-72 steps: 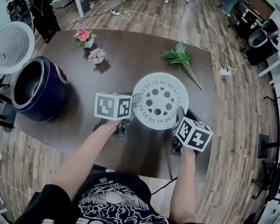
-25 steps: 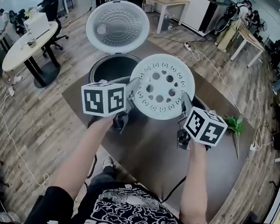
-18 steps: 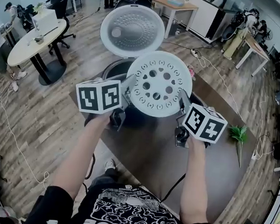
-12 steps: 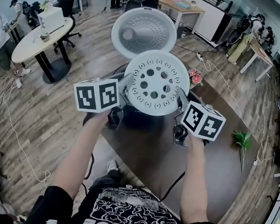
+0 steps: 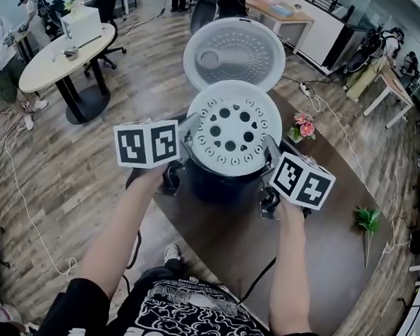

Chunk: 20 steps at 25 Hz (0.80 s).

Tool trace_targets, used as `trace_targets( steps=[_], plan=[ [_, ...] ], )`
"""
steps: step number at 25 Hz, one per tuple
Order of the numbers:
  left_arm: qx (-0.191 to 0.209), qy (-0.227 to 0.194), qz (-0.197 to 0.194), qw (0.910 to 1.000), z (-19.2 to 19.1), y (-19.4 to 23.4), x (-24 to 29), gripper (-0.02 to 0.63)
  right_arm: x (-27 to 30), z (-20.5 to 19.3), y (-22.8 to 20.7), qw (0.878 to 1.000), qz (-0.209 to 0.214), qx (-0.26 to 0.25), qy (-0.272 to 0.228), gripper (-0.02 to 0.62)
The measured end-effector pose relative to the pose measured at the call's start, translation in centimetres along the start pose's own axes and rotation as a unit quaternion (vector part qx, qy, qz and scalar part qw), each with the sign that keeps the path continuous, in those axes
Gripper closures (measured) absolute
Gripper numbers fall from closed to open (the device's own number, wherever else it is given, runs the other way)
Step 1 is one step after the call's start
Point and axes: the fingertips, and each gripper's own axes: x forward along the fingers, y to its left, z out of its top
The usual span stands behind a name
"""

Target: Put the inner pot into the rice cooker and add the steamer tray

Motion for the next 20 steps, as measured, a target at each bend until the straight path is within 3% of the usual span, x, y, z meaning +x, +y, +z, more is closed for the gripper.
trace_targets(
  steps=[13, 20],
  plan=[
    [0.001, 0.033, 0.008, 0.9994, -2.2, 1.9, 1.9, 0.535, 2.1, -2.3, -1.2, 0.999, -0.027, -0.003, 0.041, 0.497],
    [0.028, 0.047, 0.026, 0.9982, -3.2, 2.8, 2.5, 0.534, 2.8, -2.9, -1.5, 0.996, -0.052, -0.046, 0.053, 0.476]
  ],
)
